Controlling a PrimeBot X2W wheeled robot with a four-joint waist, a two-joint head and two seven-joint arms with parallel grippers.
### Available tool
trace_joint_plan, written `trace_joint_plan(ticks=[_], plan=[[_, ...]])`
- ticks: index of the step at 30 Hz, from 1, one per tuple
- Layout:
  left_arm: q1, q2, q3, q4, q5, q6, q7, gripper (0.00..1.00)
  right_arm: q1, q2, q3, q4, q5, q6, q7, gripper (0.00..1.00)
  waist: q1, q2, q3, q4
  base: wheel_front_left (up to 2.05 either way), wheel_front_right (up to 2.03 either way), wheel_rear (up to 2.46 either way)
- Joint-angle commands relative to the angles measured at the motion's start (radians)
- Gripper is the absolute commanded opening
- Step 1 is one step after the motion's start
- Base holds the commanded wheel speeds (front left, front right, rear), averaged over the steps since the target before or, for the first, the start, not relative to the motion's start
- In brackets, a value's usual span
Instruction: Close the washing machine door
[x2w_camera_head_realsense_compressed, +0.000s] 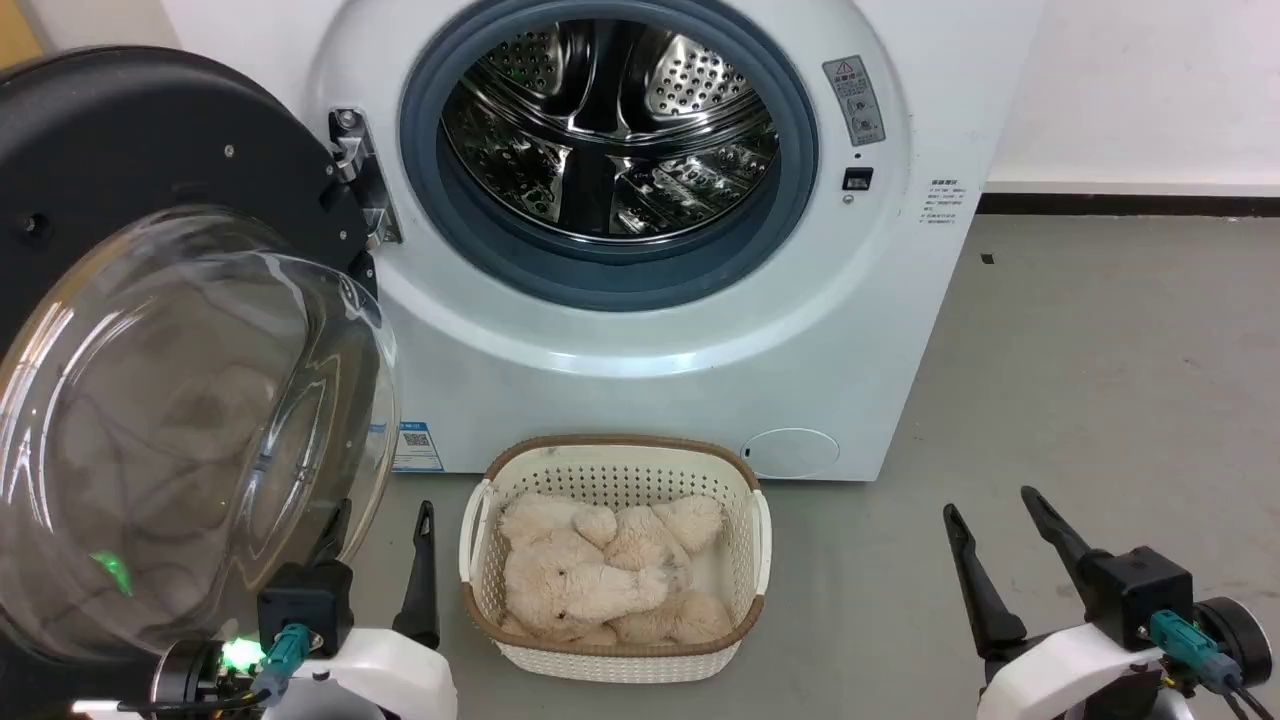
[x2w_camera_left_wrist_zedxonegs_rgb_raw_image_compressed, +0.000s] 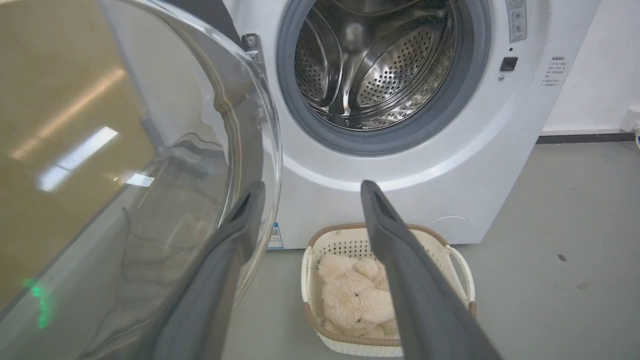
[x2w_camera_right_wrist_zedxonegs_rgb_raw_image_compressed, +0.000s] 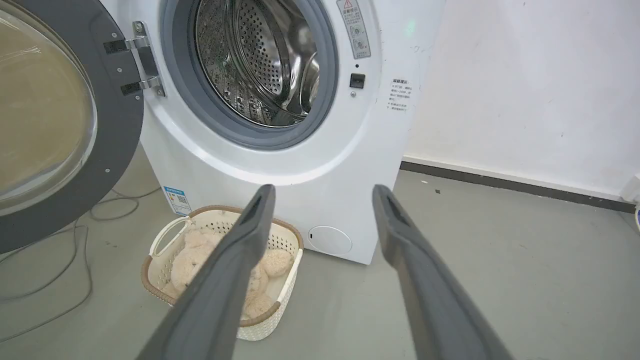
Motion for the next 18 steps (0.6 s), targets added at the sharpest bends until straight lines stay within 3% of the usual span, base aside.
trace_joint_plan(ticks=[1, 18], plan=[[0.002, 0.000, -0.001, 0.002, -0.005, 0.000, -0.010, 1.00, 0.003, 0.000, 0.000, 0.002, 0.007, 0.000, -0.010, 1.00, 0.0000, 0.0000, 0.000, 0.000, 0.00, 0.00, 0.00], [0.010, 0.000, -0.006, 0.004, -0.022, 0.005, -0.046, 1.00, 0.013, 0.001, 0.008, -0.002, 0.030, 0.000, -0.045, 1.00, 0.0000, 0.0000, -0.001, 0.023, 0.00, 0.00, 0.00]])
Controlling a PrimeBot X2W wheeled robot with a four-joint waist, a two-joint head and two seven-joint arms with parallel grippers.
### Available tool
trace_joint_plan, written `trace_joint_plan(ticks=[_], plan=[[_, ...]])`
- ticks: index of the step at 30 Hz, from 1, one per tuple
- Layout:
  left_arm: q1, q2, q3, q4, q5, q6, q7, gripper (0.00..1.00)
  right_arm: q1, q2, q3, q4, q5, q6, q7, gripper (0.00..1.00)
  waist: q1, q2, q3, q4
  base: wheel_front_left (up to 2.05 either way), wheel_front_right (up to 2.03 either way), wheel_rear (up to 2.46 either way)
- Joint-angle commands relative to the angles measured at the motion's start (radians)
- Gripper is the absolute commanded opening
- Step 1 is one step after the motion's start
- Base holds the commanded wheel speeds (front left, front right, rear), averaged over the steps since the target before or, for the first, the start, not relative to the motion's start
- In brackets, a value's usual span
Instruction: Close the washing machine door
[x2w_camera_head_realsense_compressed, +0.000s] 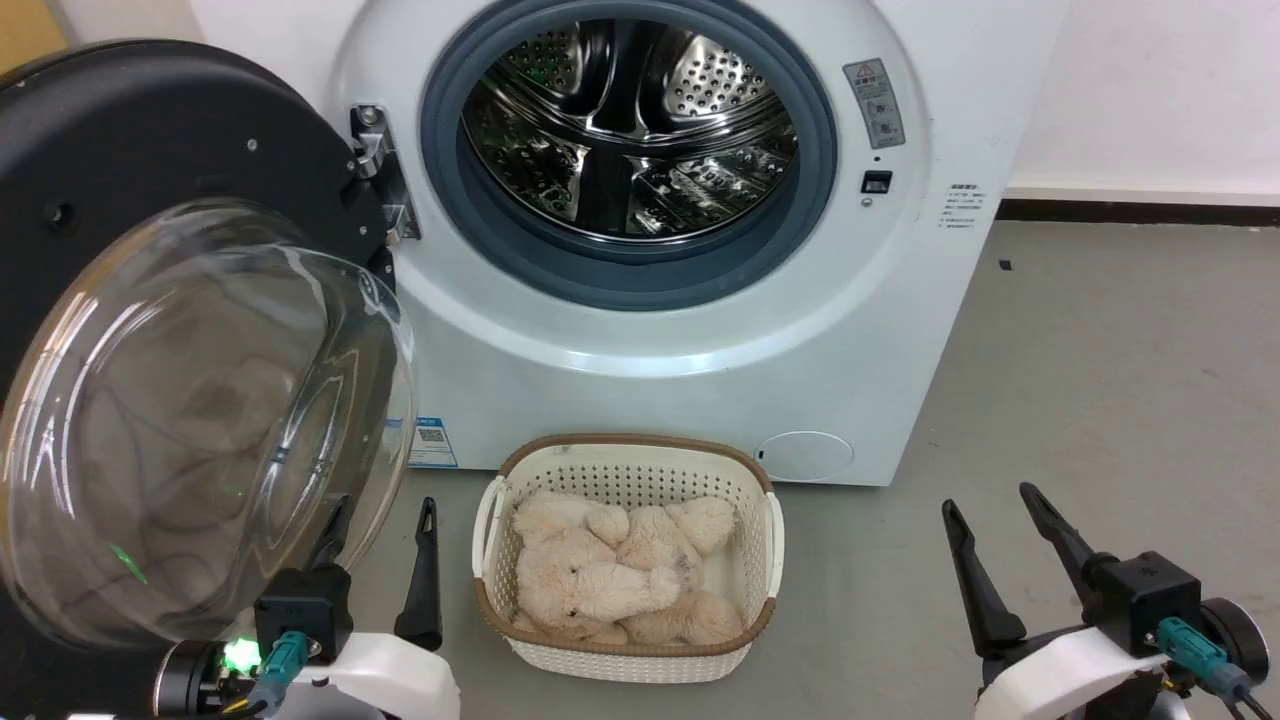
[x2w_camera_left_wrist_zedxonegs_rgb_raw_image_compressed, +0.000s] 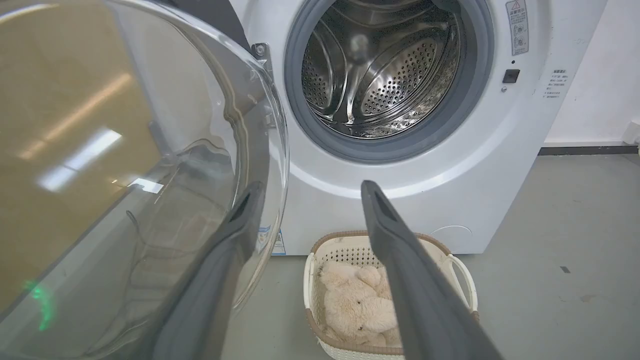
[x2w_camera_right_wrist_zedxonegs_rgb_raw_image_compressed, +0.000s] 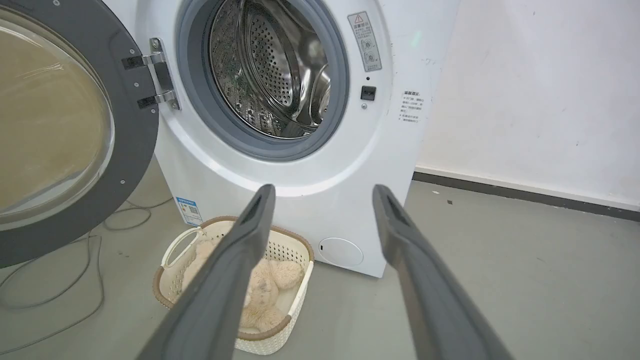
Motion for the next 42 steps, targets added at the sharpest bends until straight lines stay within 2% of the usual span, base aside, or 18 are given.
trace_joint_plan(ticks=[1, 16, 42], plan=[[0.009, 0.000, 0.000, 0.002, -0.012, 0.004, -0.011, 1.00, 0.011, 0.001, 0.004, -0.003, 0.011, 0.000, -0.010, 1.00, 0.0000, -0.0001, -0.001, 0.006, 0.00, 0.00, 0.00], [0.021, 0.000, 0.000, -0.002, -0.023, 0.010, -0.042, 1.00, 0.019, -0.001, 0.023, 0.002, 0.035, 0.000, -0.042, 1.00, 0.0000, -0.0001, -0.009, 0.070, 0.00, 0.00, 0.00], [0.042, 0.000, 0.013, -0.015, -0.031, 0.012, -0.097, 1.00, 0.031, -0.001, 0.070, 0.016, 0.086, 0.000, -0.096, 1.00, 0.0000, -0.0001, -0.026, 0.231, 0.00, 0.00, 0.00]])
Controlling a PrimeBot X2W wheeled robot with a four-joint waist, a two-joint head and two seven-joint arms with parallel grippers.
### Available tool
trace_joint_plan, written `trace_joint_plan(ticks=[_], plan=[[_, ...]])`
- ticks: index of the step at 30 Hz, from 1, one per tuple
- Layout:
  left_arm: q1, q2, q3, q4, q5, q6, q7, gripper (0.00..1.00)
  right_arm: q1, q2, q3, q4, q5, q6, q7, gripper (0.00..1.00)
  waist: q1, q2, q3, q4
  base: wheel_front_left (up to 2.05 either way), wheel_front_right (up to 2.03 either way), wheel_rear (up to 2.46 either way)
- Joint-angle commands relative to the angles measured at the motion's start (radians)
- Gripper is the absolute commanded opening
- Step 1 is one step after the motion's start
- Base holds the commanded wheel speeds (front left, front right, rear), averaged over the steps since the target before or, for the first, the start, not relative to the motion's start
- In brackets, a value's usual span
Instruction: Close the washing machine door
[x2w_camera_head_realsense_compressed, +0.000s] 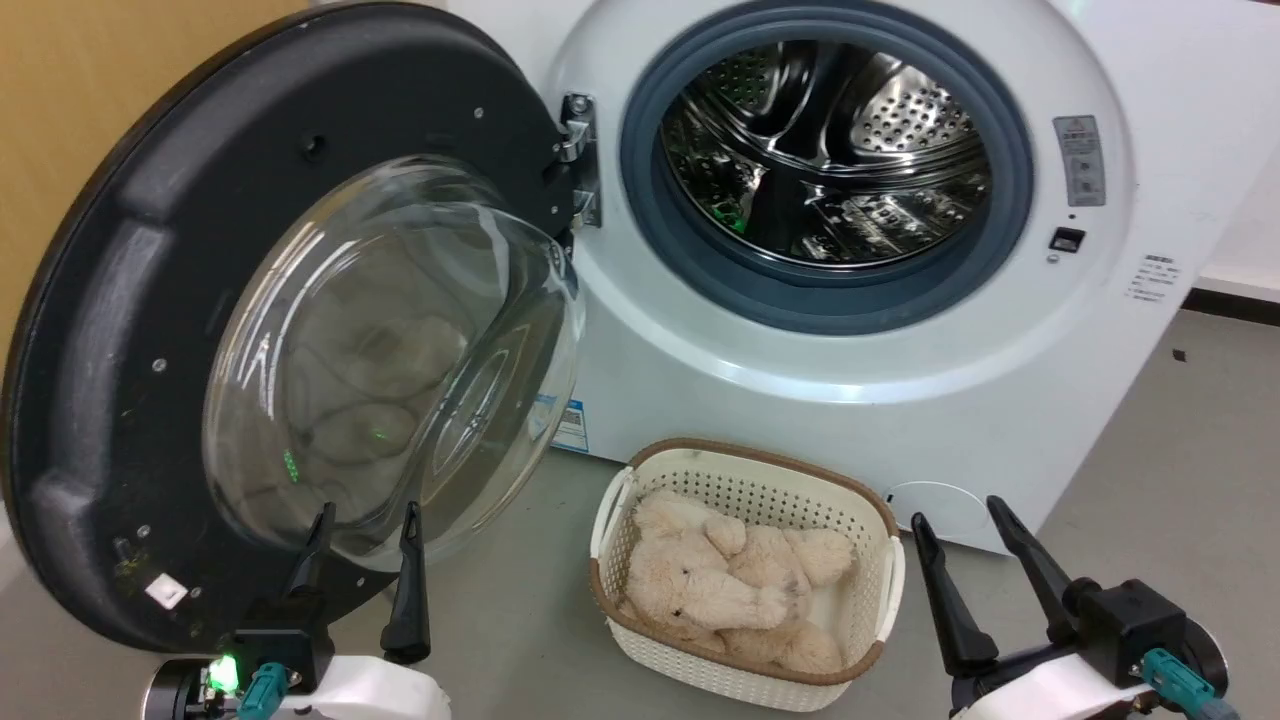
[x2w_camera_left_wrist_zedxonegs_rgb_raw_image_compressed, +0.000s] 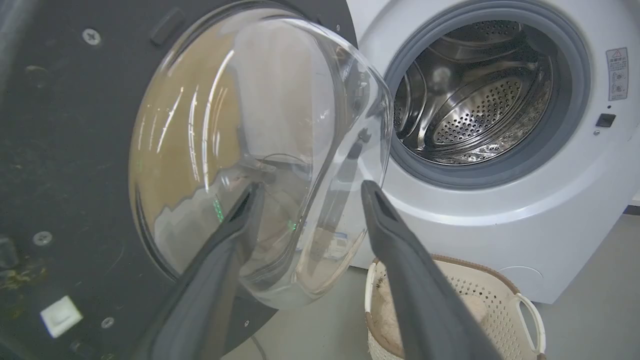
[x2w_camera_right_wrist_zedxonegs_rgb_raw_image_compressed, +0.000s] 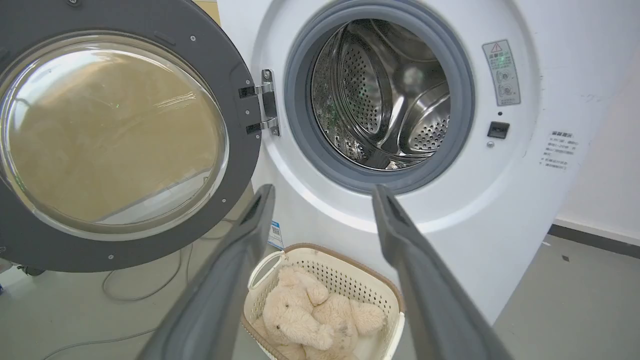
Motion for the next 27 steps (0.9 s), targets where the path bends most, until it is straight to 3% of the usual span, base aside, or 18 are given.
trace_joint_plan(ticks=[1, 27], plan=[[0.014, 0.000, 0.005, -0.009, -0.007, 0.005, -0.013, 1.00, 0.003, -0.001, 0.011, 0.005, 0.015, 0.001, -0.012, 1.00, 0.0000, 0.0000, 0.003, 0.015, 0.00, 0.00, 0.00], [0.062, -0.001, 0.023, -0.070, -0.039, 0.047, -0.072, 1.00, -0.054, -0.035, 0.119, 0.054, 0.083, 0.001, -0.071, 1.00, 0.0000, 0.0000, 0.013, 0.140, 0.00, 0.00, 0.00]])
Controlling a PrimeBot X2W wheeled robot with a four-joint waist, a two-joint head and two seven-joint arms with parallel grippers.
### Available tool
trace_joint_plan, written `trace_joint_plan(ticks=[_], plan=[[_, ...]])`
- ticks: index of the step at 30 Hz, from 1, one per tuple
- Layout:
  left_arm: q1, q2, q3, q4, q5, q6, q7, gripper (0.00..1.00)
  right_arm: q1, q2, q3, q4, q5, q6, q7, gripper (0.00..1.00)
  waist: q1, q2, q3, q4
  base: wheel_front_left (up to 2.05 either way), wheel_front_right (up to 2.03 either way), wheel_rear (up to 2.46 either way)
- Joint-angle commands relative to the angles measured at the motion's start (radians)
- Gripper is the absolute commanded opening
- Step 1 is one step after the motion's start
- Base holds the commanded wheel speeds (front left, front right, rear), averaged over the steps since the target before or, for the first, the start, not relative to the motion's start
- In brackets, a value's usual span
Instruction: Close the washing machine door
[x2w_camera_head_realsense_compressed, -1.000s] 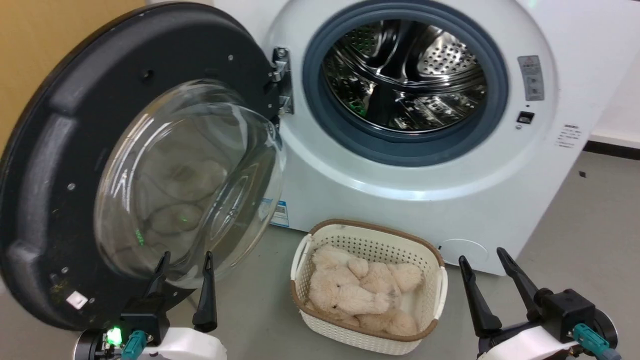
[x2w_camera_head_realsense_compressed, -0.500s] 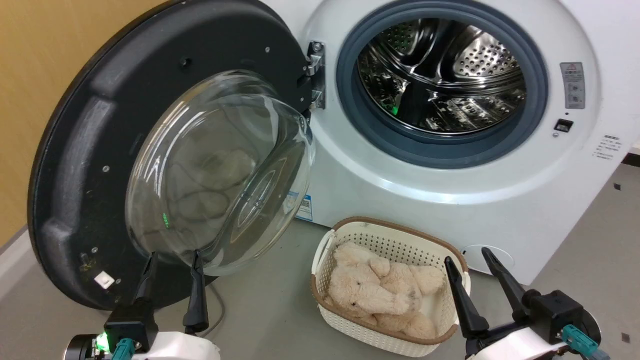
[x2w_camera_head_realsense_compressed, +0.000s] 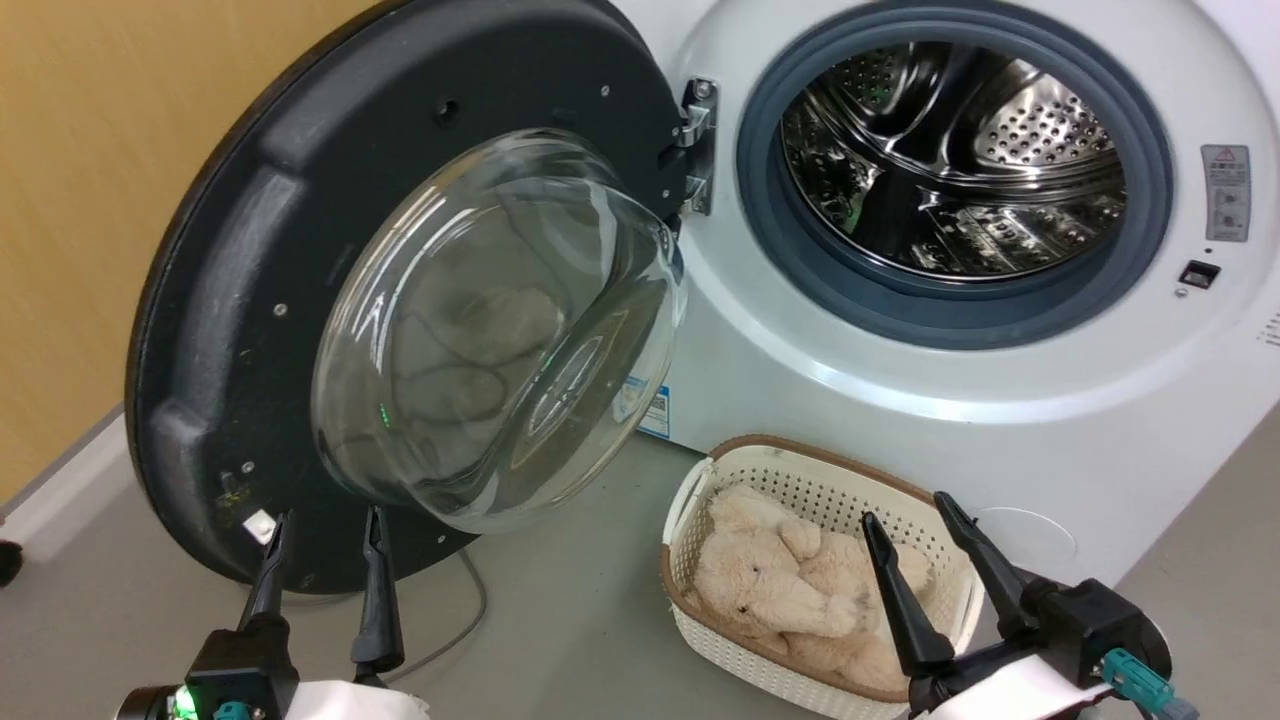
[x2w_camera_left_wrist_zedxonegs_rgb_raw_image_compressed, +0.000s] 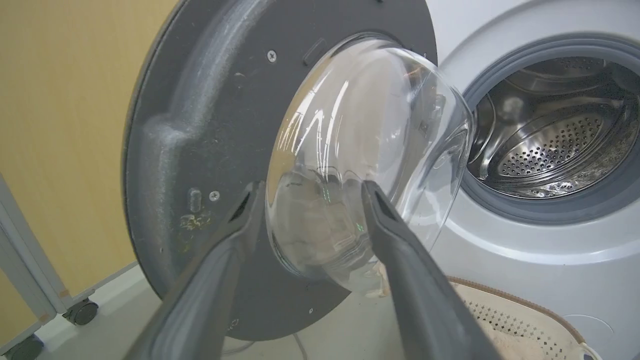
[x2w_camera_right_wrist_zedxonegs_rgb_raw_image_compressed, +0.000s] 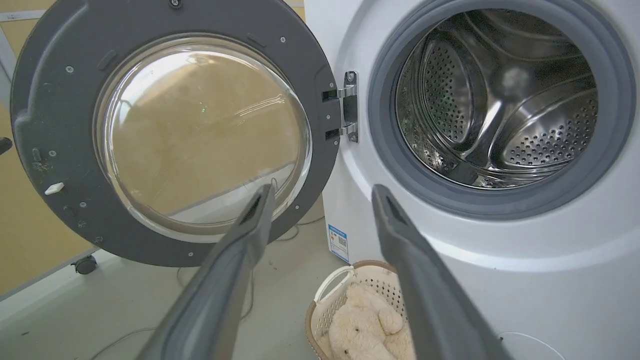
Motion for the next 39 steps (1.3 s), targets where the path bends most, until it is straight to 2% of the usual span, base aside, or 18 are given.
trace_joint_plan(ticks=[1, 31, 39], plan=[[0.017, -0.001, 0.004, -0.007, -0.007, 0.007, -0.012, 1.00, -0.016, -0.007, 0.009, 0.007, 0.013, 0.000, -0.012, 1.00, 0.0000, -0.0001, -0.001, 0.008, 0.00, 0.00, 0.00], [0.050, -0.001, 0.016, -0.061, -0.030, 0.035, -0.075, 1.00, -0.034, -0.020, 0.072, 0.046, 0.069, 0.001, -0.074, 1.00, 0.0000, -0.0001, 0.005, 0.137, 0.00, 0.00, 0.00], [0.048, -0.001, 0.025, -0.062, -0.023, 0.028, -0.075, 1.00, -0.026, -0.011, 0.063, 0.042, 0.065, 0.001, -0.074, 1.00, 0.0000, -0.0001, 0.007, 0.138, 0.00, 0.00, 0.00]])
